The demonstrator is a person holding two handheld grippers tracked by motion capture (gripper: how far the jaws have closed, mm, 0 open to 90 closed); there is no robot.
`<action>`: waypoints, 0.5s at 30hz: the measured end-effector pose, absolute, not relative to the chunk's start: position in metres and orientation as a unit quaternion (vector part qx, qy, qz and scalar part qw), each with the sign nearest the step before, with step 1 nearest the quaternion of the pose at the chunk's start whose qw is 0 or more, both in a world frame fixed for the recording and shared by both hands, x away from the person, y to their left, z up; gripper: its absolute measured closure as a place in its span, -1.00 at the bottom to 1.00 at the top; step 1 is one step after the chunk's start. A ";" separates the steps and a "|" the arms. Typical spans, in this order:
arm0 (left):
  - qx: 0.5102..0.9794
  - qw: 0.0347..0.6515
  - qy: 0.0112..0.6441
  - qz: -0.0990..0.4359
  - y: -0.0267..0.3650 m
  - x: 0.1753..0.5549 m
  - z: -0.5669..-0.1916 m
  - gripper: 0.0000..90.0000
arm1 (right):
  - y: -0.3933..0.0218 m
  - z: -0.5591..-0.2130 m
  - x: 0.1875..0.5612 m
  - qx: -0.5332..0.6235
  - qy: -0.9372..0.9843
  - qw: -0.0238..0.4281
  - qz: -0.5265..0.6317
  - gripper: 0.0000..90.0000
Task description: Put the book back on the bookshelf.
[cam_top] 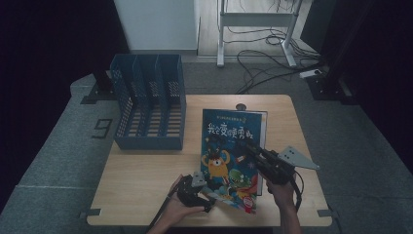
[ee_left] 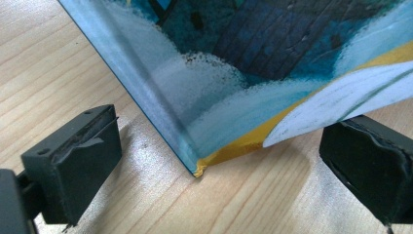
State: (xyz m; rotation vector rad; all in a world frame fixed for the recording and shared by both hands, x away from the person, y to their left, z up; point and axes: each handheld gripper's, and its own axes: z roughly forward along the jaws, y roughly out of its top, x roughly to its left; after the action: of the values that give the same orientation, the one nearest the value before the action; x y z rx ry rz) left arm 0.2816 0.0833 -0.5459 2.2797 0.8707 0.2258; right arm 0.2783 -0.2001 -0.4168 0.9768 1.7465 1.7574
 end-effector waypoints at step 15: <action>0.874 0.335 0.341 0.091 0.084 0.287 -0.546 -0.97 | -0.196 -0.416 0.279 0.348 0.637 0.244 0.643 0.73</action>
State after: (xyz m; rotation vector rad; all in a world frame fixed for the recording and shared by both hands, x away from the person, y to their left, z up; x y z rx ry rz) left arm 0.2873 0.0843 -0.5457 2.2793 0.8903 0.2379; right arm 0.2794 -0.1963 -0.4156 0.9493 1.7403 1.7558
